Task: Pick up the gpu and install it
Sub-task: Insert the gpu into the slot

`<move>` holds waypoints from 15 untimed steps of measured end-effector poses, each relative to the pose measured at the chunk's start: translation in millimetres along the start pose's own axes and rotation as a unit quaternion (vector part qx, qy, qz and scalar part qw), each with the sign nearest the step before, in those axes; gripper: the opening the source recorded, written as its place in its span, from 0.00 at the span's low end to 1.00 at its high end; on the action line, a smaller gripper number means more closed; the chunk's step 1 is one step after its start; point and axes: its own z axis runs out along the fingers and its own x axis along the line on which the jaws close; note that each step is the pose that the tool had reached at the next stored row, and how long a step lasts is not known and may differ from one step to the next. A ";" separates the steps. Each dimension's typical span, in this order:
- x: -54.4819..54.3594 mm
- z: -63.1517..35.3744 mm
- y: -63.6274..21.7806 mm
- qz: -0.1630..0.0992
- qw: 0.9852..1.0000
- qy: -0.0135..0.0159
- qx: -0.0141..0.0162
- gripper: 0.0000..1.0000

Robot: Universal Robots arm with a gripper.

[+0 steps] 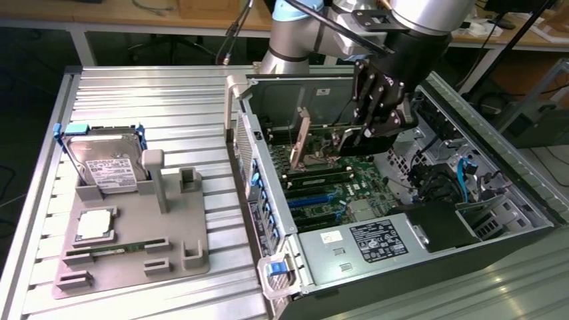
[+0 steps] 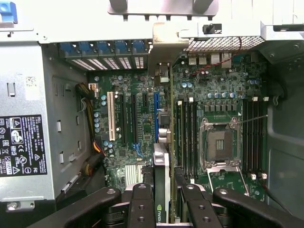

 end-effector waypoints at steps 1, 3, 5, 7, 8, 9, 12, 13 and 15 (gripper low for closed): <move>0.0 0.4 0.0 0.000 1.000 0.000 0.000 0.27; 0.0 0.9 0.0 0.000 1.000 0.000 0.000 0.27; 0.0 1.7 0.0 0.000 1.000 0.000 0.000 0.27; 0.1 2.7 0.0 0.000 1.000 0.000 0.000 0.27; 0.1 3.2 0.0 0.000 1.000 0.000 0.000 0.27; 0.1 3.8 0.0 0.000 1.000 0.000 0.000 0.27; 0.1 5.5 0.0 0.000 1.000 0.000 0.000 0.27; 0.2 6.2 0.0 0.000 1.000 0.000 0.000 0.27; 0.2 7.8 0.0 0.000 1.000 0.000 0.000 0.27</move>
